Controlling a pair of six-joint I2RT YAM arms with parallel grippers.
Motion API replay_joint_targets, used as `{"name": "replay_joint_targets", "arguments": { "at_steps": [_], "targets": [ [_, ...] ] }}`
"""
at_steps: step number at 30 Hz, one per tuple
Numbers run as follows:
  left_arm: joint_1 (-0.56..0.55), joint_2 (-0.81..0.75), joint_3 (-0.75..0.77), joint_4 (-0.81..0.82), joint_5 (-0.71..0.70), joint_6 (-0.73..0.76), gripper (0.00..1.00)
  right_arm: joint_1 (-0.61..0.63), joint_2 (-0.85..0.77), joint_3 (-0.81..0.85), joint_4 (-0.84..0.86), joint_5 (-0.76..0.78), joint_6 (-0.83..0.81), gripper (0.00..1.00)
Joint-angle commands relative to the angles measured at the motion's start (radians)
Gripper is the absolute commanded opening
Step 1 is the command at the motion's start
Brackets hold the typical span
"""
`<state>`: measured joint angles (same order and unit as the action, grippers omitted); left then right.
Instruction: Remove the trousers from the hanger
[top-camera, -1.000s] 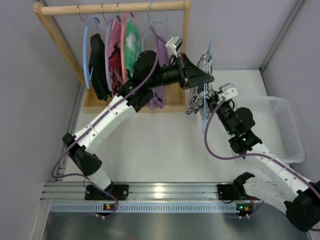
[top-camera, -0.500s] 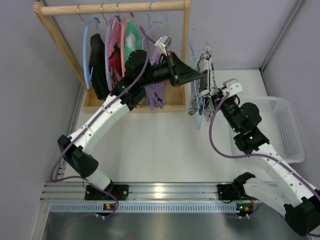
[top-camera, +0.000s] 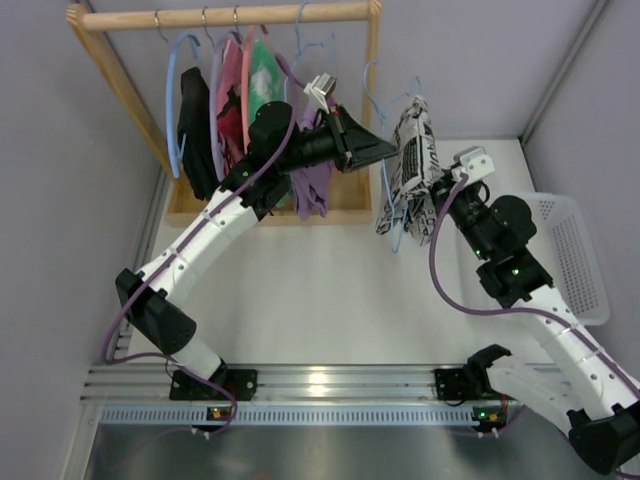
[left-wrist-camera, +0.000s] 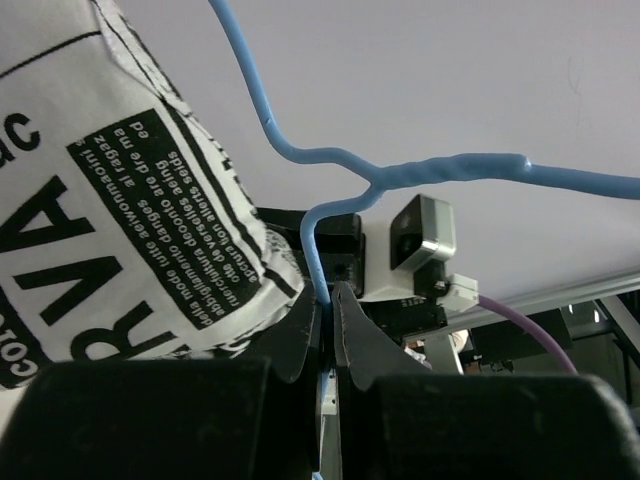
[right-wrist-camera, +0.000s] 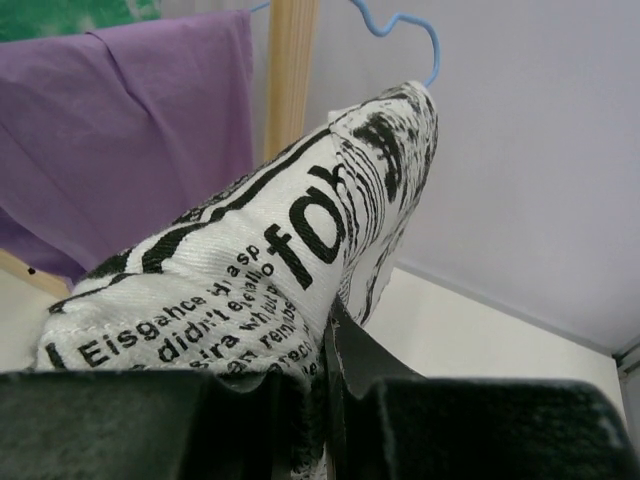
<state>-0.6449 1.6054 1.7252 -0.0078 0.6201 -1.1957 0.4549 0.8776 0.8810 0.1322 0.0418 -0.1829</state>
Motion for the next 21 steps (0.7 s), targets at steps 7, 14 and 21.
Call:
{"name": "replay_joint_targets", "arguments": {
  "at_steps": [7,14,21],
  "targets": [
    [0.017,-0.039,-0.036,0.071,-0.013,0.062,0.00,-0.013,-0.054,0.210,0.067,-0.020,0.019,0.00],
    [0.017,-0.050,-0.110,0.068,-0.016,0.088,0.00,-0.012,-0.049,0.308,0.040,-0.019,0.052,0.00],
    [0.017,-0.073,-0.191,0.068,-0.013,0.117,0.00,-0.013,-0.049,0.407,0.030,-0.013,0.059,0.00]
  ]
}}
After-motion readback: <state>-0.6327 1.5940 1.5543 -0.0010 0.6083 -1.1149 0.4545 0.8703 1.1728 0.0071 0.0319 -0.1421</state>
